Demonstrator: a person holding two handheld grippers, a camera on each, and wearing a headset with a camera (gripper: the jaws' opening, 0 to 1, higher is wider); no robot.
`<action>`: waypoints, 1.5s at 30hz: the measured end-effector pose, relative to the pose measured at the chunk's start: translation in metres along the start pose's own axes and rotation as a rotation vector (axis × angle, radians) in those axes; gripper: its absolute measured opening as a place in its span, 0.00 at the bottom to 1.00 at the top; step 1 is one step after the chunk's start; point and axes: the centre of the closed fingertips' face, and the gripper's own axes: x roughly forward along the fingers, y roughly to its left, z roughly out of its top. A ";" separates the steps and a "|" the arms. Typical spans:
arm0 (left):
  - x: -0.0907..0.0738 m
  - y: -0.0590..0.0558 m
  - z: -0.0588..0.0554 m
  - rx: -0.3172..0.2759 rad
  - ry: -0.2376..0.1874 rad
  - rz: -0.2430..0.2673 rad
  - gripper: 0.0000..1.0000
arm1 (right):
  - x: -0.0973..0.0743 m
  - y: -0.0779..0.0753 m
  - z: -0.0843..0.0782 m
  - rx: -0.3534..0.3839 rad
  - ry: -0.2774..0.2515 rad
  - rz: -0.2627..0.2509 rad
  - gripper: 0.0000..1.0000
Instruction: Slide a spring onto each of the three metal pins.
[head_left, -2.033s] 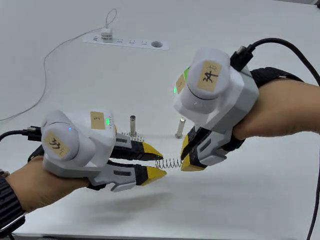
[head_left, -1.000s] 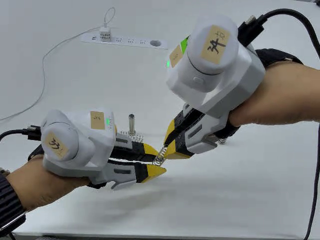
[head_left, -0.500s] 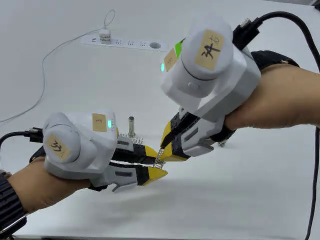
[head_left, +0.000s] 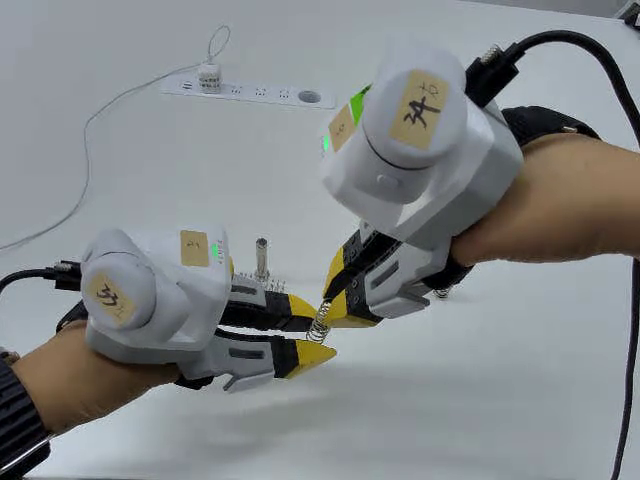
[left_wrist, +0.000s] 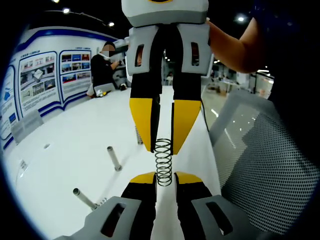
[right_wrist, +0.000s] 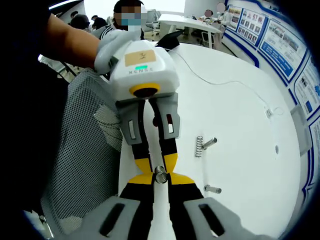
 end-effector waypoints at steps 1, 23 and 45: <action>0.000 0.000 0.000 0.000 0.000 0.000 0.15 | 0.000 0.000 0.000 0.000 0.000 0.000 0.11; -0.007 0.003 0.000 -0.038 -0.026 0.020 0.23 | -0.010 -0.011 -0.005 0.031 -0.009 -0.024 0.11; -0.021 0.011 -0.003 -0.071 -0.047 0.064 0.27 | -0.017 -0.026 -0.021 0.056 0.018 -0.061 0.11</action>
